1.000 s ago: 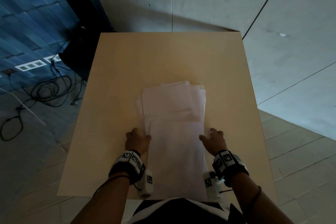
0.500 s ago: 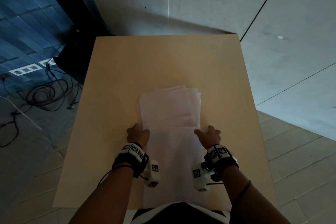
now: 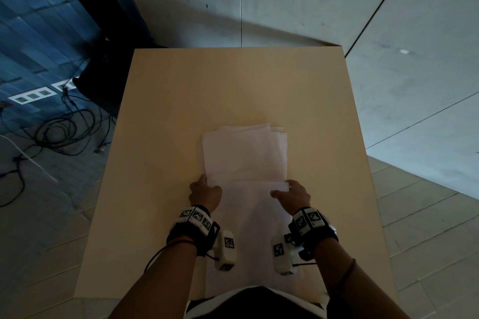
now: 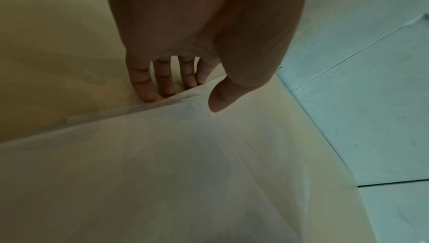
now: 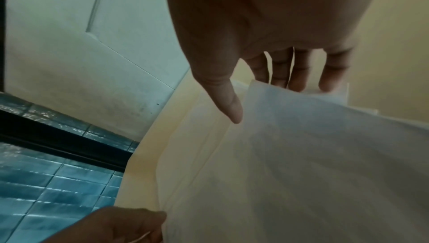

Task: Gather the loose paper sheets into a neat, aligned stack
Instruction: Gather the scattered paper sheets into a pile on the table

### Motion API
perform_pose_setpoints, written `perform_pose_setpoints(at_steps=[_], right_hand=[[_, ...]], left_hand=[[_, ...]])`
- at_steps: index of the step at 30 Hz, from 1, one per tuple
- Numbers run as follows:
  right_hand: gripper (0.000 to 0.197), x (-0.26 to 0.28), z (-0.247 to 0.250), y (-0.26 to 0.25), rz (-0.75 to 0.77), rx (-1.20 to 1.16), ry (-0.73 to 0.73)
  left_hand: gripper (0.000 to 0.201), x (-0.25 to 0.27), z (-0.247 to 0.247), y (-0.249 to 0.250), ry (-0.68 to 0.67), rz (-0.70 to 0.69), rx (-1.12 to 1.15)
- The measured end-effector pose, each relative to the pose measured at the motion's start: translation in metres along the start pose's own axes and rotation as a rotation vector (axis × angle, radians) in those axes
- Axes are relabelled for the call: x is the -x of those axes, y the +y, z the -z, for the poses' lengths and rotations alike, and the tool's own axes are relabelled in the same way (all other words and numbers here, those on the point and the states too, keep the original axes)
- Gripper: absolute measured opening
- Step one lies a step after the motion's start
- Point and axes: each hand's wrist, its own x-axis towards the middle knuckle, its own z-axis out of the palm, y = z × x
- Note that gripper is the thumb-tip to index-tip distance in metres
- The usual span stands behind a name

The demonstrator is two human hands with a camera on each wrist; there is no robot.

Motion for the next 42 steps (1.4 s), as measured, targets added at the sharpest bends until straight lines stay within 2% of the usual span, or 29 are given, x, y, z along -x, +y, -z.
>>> perform_pose_setpoints(at_steps=[3,6,11,15,17,21,25,28,32,36,42], right_hand=[[0.074,-0.005,0.001,-0.003,-0.003,-0.03,-0.03],[0.068,-0.001,0.002,-0.008,-0.039,-0.047,0.004],[0.074,0.006,-0.01,-0.008,-0.01,-0.088,0.068],[0.079,-0.02,-0.013,-0.001,0.015,-0.113,0.03],[0.084,-0.01,-0.005,-0.008,-0.007,-0.102,0.004],[0.074,-0.004,-0.003,-0.009,-0.013,-0.158,-0.022],[0.073,-0.002,-0.011,-0.014,0.021,-0.238,-0.023],[0.071,-0.002,-0.015,-0.018,0.038,-0.182,-0.039],[0.064,0.002,-0.019,-0.019,0.028,-0.008,0.061],[0.074,0.006,-0.026,-0.02,0.051,-0.012,0.094],[0.07,-0.003,-0.016,-0.024,0.025,-0.024,0.067]], left_hand=[[0.084,-0.015,0.001,-0.01,-0.022,0.006,0.038],[0.084,-0.018,0.003,-0.013,-0.028,-0.013,0.085],[0.088,-0.016,0.0,-0.012,-0.031,-0.017,0.125],[0.089,-0.021,-0.002,-0.018,-0.039,-0.035,0.107],[0.088,-0.025,-0.002,-0.022,-0.051,-0.046,0.084],[0.089,-0.038,-0.005,-0.03,-0.044,-0.059,0.071],[0.092,-0.045,-0.008,-0.034,-0.052,-0.06,0.045],[0.095,-0.051,-0.011,-0.04,-0.057,-0.063,0.039],[0.098,-0.061,-0.015,-0.048,-0.067,-0.063,0.03],[0.1,-0.056,-0.014,-0.044,-0.058,-0.069,0.02],[0.095,-0.05,-0.013,-0.039,-0.061,-0.084,-0.002]])
